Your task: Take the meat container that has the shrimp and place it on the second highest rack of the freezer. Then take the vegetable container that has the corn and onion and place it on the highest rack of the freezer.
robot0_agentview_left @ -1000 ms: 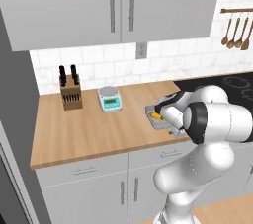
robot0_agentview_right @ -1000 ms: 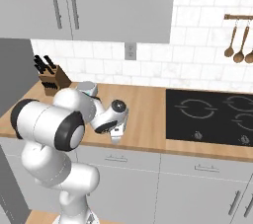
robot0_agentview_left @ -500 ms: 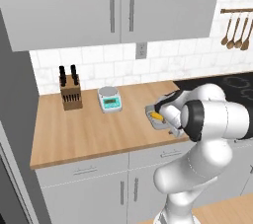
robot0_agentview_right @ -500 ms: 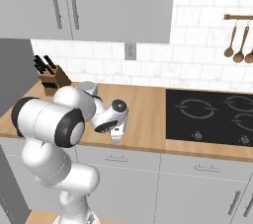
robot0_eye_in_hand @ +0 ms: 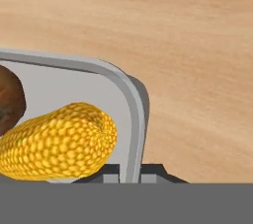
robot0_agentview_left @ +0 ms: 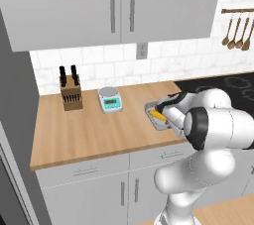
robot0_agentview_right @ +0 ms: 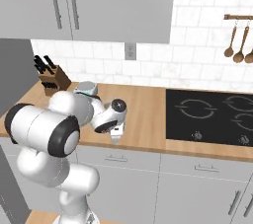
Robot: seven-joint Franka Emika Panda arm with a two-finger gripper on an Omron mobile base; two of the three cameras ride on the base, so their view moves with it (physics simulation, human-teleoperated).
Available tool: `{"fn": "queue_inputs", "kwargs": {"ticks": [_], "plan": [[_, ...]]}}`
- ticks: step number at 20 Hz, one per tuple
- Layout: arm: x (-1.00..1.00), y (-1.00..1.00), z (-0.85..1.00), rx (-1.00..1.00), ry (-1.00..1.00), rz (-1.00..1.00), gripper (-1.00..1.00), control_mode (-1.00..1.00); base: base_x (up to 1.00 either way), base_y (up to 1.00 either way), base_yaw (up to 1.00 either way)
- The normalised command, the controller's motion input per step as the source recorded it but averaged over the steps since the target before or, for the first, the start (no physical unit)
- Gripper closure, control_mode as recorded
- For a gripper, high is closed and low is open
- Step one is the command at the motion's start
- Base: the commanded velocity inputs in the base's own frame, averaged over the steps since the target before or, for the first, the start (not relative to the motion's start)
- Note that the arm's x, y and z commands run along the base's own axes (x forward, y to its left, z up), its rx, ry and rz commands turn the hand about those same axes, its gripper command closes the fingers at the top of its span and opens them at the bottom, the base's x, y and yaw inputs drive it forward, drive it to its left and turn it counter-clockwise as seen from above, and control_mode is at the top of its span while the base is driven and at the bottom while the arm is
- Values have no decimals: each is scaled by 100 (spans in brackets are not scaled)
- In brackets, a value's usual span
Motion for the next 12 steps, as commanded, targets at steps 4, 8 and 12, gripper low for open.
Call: {"fn": "queue_inputs", "kwargs": {"ticks": [4,8,12], "plan": [[-27,-1,81,0,-14,3,100,-100,0,0,0],[-37,0,100,-4,-1,4,100,-100,0,0,0],[-57,5,100,-15,2,0,100,-100,0,0,0]]}}
